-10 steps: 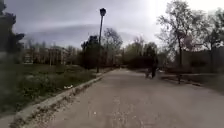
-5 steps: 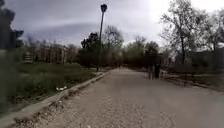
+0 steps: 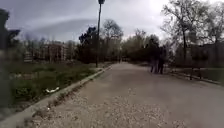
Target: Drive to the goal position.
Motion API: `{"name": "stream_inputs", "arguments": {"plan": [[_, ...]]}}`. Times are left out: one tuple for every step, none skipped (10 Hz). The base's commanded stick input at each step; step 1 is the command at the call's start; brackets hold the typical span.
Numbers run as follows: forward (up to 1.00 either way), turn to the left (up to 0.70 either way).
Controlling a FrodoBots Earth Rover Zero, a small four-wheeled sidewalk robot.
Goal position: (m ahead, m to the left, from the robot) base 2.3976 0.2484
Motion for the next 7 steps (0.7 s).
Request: {"name": "stream_inputs", "arguments": {"plan": [[0.7,-0.35],[0.7,-0.35],[0.7,-0.35],[0.7,-0.34],[0.7,-0.29],[0.7,-0.21],[0.7,-0.14]]}}
